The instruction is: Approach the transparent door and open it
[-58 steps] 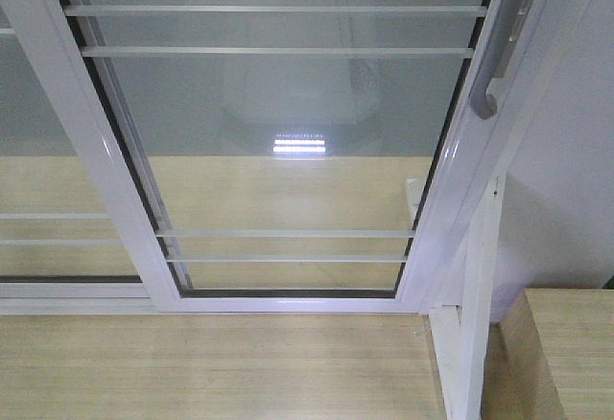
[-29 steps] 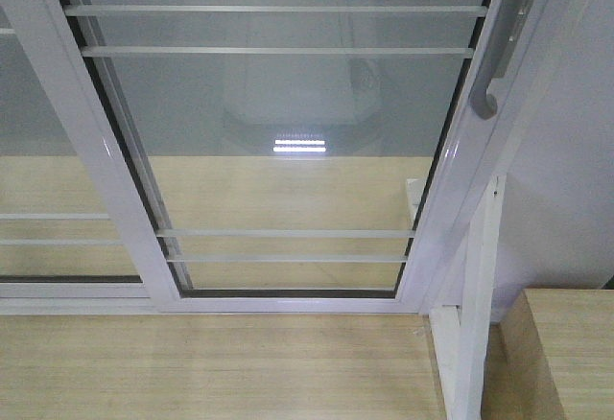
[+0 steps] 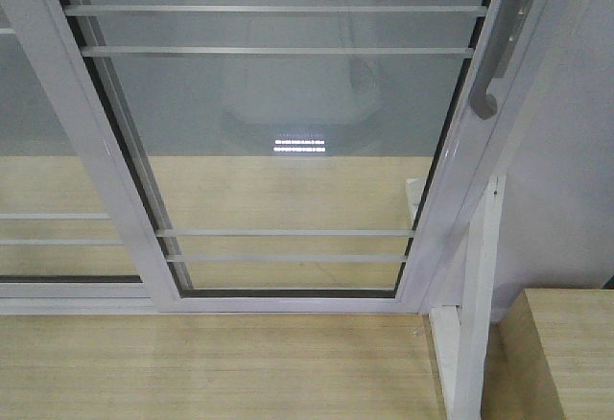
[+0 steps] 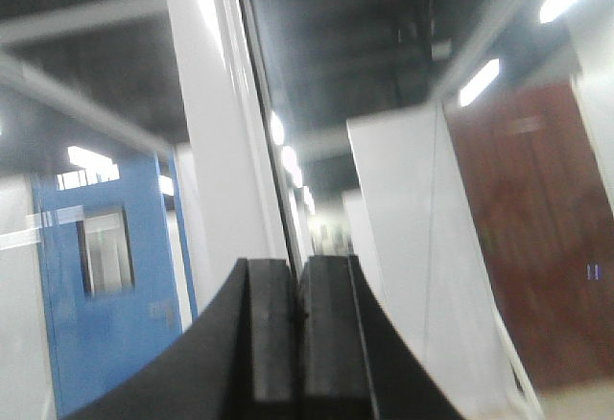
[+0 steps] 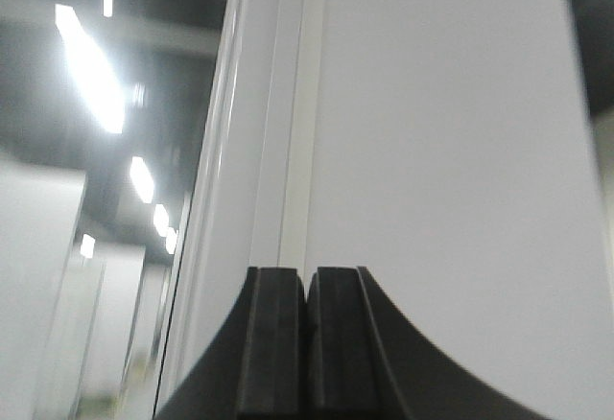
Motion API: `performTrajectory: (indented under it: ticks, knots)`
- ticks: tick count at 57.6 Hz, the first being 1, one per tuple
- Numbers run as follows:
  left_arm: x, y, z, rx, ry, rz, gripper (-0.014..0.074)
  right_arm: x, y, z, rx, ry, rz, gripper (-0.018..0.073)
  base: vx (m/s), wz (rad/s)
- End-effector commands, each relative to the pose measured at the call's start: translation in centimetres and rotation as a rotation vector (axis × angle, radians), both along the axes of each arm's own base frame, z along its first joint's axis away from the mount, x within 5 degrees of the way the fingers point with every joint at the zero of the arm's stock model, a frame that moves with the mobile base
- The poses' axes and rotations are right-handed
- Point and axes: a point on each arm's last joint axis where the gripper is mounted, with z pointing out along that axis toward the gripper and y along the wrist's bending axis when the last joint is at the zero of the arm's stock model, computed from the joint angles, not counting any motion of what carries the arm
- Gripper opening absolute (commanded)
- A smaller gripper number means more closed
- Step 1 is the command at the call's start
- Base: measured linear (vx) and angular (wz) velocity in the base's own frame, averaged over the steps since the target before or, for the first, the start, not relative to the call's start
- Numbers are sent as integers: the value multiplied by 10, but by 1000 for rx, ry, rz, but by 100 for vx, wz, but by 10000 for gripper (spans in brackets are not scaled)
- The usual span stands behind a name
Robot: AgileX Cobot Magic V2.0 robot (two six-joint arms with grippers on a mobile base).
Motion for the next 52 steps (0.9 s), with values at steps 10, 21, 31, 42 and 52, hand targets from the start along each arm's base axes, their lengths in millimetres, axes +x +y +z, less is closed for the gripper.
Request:
performTrajectory:
  ticks: [10, 21, 31, 42, 52]
  knots:
    - [36, 4, -18, -167, 198, -29, -6, 58, -6, -31, 23, 344, -1, -8, 0, 0]
    - [45, 9, -40, -245, 408, 19, 4, 74, -7, -49, 50, 483, 9, -8, 0, 0]
    - [45, 11, -49, -254, 494, 51, 52, 78, -7, -55, 76, 538, 18, 20, 0, 0]
    - [45, 12, -52, -258, 529, 64, 197, 77, -7, -67, 90, 668, 24, 133, 0, 0]
    - [45, 12, -52, -258, 530, 64, 335, 77, -7, -72, 112, 720, 30, 307, 0, 0]
